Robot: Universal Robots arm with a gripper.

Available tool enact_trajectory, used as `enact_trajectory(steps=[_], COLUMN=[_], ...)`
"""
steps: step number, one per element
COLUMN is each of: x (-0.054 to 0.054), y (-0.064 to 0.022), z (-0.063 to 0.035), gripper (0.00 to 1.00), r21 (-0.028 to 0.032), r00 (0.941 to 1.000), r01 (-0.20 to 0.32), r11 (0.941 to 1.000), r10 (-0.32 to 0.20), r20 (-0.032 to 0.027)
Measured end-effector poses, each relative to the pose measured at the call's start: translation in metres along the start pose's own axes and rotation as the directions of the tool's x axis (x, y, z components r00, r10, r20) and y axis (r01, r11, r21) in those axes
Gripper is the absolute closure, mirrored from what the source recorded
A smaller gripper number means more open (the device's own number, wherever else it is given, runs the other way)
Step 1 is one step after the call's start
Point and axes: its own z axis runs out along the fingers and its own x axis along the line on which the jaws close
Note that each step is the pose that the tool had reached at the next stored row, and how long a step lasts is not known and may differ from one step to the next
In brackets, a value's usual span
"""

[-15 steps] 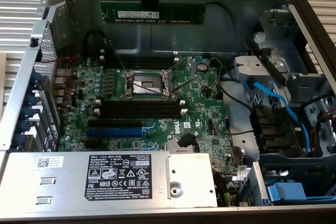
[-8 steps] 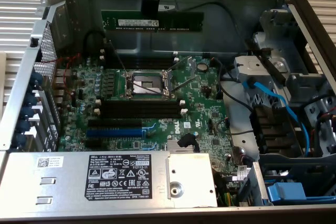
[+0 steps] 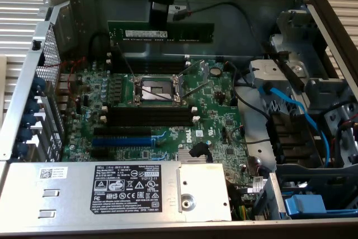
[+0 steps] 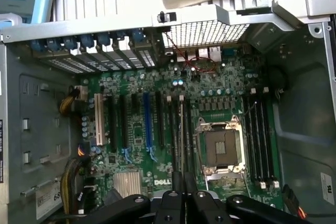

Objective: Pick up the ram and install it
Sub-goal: 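Pick up the ram and move it above insertion slot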

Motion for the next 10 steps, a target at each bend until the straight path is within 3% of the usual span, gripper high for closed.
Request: enact_trajectory(steps=[3, 8, 10], x=[0.0, -0.0003, -0.0007], y=[-0.0012, -0.0015, -0.0014], z=[-0.0001, 0.0028, 0.0066], gripper=[0.88, 0.88, 0.88], r21=[-0.0002, 0.0036, 0.0036], r00=[1.0, 0.9974, 0.9974], r01=[0.0, 0.072, 0.072], r11=[1.0, 0.9974, 0.9974], r10=[0.0, -0.072, -0.072], r20=[-0.0035, -0.0093, -0.0092])
